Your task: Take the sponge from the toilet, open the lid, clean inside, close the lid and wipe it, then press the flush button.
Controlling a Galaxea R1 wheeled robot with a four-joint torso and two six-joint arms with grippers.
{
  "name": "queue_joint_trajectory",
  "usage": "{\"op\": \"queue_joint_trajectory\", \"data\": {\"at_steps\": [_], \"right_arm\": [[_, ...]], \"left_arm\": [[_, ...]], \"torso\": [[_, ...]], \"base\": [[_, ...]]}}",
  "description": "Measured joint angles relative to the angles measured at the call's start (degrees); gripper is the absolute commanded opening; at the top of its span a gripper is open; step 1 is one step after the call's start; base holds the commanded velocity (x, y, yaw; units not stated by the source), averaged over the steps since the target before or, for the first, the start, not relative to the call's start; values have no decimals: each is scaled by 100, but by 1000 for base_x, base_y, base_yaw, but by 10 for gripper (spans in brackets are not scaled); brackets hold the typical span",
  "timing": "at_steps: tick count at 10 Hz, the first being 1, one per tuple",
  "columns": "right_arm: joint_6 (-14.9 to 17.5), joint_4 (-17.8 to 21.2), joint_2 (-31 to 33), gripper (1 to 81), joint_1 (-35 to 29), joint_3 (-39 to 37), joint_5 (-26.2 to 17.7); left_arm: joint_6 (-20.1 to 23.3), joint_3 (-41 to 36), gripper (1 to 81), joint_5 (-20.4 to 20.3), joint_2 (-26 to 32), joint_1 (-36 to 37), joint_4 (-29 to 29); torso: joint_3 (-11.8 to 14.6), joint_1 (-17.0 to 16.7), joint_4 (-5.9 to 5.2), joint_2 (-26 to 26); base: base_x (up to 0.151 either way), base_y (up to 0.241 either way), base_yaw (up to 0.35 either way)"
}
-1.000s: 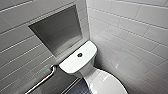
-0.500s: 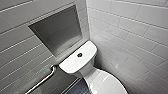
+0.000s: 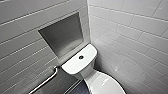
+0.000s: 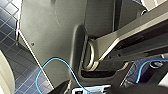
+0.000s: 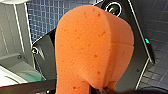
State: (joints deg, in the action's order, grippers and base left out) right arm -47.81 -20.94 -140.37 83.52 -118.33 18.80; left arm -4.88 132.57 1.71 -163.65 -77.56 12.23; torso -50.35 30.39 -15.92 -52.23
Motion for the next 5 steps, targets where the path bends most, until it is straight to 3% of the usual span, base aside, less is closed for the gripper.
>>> {"op": "queue_joint_trajectory", "data": {"at_steps": [5], "right_arm": [[22,-286,-731,10,289,-1045,105]], "left_arm": [[9,172,811,29,-28,-116,0]], "torso": [[1078,-700,0,1054]], "base": [[0,0,0]]}}
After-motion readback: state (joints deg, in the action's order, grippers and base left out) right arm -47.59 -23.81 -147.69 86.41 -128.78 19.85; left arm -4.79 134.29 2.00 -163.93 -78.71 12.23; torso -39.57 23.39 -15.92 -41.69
